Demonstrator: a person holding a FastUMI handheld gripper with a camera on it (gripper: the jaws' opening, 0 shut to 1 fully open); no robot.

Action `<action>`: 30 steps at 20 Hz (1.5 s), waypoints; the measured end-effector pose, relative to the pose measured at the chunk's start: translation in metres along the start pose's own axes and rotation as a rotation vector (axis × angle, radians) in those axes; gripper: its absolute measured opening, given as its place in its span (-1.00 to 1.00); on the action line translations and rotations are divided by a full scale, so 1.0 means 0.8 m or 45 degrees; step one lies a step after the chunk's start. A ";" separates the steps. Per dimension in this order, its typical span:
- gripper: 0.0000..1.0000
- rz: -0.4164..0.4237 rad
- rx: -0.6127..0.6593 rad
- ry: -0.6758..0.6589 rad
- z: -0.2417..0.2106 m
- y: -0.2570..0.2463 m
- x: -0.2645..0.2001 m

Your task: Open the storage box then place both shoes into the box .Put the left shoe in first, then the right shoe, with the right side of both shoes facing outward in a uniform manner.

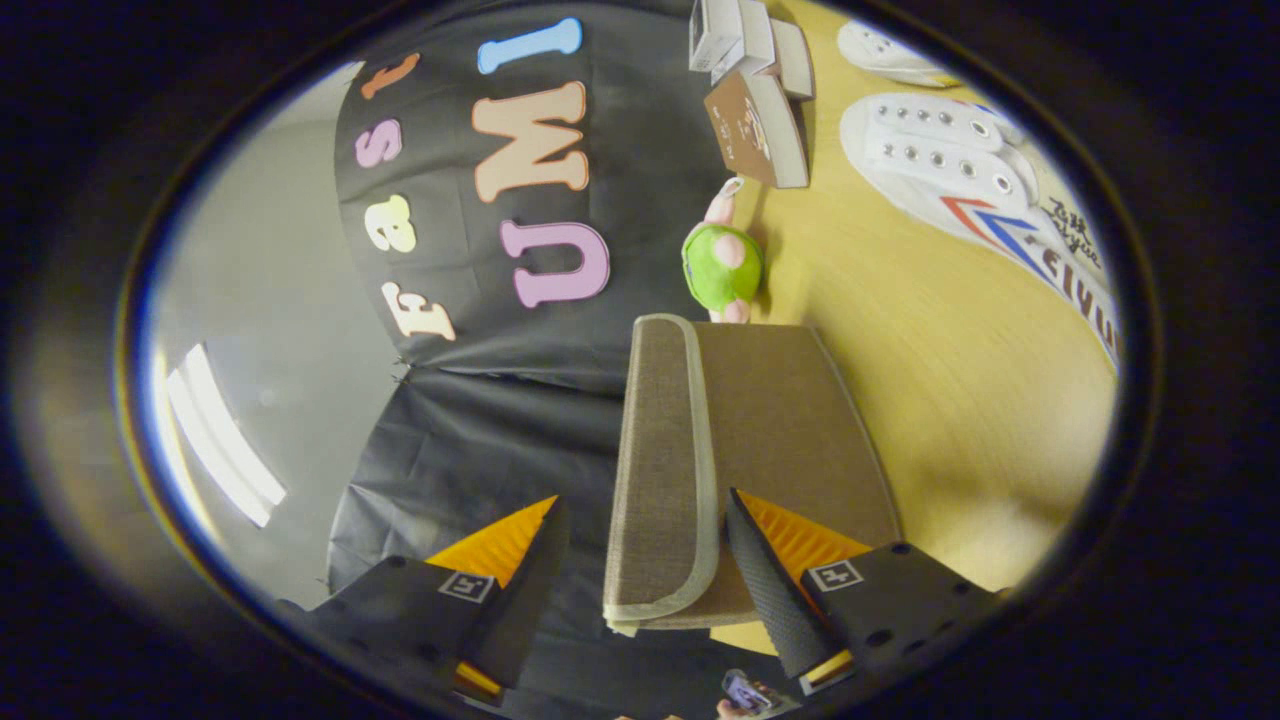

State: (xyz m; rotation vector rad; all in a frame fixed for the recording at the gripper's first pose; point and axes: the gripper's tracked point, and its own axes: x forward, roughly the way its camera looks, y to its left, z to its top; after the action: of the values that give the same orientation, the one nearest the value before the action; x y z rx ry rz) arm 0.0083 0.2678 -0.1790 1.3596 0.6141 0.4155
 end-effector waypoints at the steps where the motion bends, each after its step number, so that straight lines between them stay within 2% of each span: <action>1: 0.97 0.013 0.014 -0.007 0.001 0.003 0.000; 9: 0.94 0.092 0.086 -0.030 0.014 0.011 -0.001; 13: 0.94 0.104 0.133 -0.098 0.039 0.005 -0.008; 15: 0.45 0.108 0.149 -0.122 0.041 0.004 0.003; 20: 0.46 0.133 0.153 -0.075 0.035 0.010 0.004; 23: 0.46 0.269 0.225 -0.092 0.044 0.044 -0.005; 24: 0.38 0.285 0.233 -0.087 0.046 0.049 -0.006; 26: 0.22 0.234 0.199 -0.070 0.041 0.039 0.001; 27: 0.15 0.161 0.205 -0.067 0.041 0.016 -0.013; 30: -0.09 0.067 0.171 -0.051 0.027 0.002 0.022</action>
State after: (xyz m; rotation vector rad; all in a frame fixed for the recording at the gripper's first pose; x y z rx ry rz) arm 0.0357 0.2620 -0.1781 1.5110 0.5825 0.3938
